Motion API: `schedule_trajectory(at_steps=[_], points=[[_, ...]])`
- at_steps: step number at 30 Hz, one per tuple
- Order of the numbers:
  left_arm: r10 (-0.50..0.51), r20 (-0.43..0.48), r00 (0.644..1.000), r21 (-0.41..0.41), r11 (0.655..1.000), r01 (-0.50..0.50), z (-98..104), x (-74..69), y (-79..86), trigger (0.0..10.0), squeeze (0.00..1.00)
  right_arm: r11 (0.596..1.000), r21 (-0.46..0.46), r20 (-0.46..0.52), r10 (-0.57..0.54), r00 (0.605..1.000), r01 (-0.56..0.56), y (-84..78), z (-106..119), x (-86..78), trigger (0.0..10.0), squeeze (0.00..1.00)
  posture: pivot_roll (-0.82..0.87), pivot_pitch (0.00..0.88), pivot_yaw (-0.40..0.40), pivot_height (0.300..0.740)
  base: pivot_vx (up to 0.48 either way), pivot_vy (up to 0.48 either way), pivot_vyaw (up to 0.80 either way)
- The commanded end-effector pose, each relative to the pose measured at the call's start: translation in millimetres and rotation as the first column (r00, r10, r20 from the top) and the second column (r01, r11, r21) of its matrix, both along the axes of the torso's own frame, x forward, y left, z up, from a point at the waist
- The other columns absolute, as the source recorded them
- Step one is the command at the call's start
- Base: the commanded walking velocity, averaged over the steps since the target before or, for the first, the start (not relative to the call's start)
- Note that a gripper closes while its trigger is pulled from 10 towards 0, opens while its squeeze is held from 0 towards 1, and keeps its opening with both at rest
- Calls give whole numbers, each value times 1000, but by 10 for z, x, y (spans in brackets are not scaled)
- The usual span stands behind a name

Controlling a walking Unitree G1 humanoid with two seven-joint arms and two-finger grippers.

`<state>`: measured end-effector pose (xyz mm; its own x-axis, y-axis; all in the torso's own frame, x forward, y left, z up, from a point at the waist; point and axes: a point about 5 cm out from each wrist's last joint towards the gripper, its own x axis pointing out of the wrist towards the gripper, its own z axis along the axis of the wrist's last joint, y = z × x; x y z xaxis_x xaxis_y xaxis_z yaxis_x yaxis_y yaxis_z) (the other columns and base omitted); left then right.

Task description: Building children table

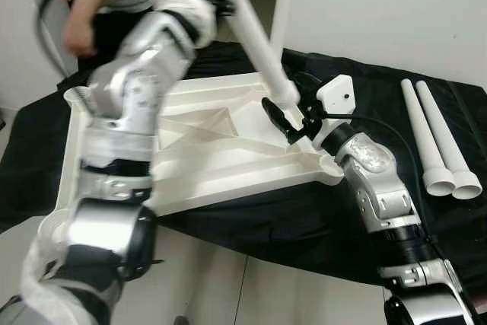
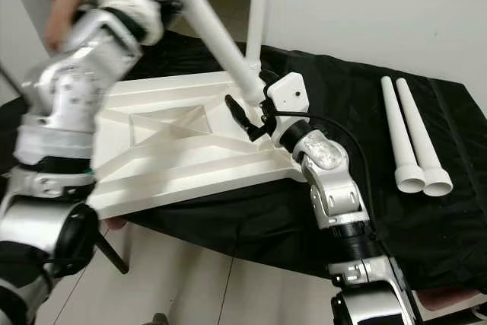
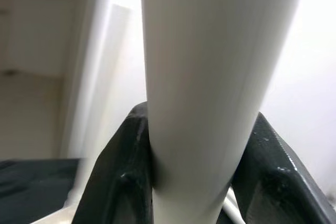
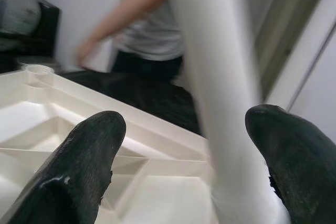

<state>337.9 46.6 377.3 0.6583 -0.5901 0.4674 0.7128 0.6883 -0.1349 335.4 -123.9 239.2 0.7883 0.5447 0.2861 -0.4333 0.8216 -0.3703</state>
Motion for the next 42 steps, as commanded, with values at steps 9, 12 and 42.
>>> schedule_trajectory(at_steps=[9, 12, 42], points=[[-85, 56, 995, 18, 996, 84, 116, -195, -130, 10000, 0, 991, -56, 47, -117, 992, 120, -87, 77, 175, 10000, 0, 26, 8, -48, 740, 0, 0, 0], [-72, 57, 996, 30, 997, 71, 104, -183, -124, 10000, 0, 988, -57, 77, -138, 988, 142, -98, 132, 199, 10000, 0, 32, 9, -53, 740, 0, 0, 0], [-121, 64, 991, 35, 992, 119, 149, -242, -197, 10000, 0, 939, -226, 47, -257, 965, 261, -42, 35, 511, 0, 0, 44, 14, -61, 740, 0, 0, 0]])
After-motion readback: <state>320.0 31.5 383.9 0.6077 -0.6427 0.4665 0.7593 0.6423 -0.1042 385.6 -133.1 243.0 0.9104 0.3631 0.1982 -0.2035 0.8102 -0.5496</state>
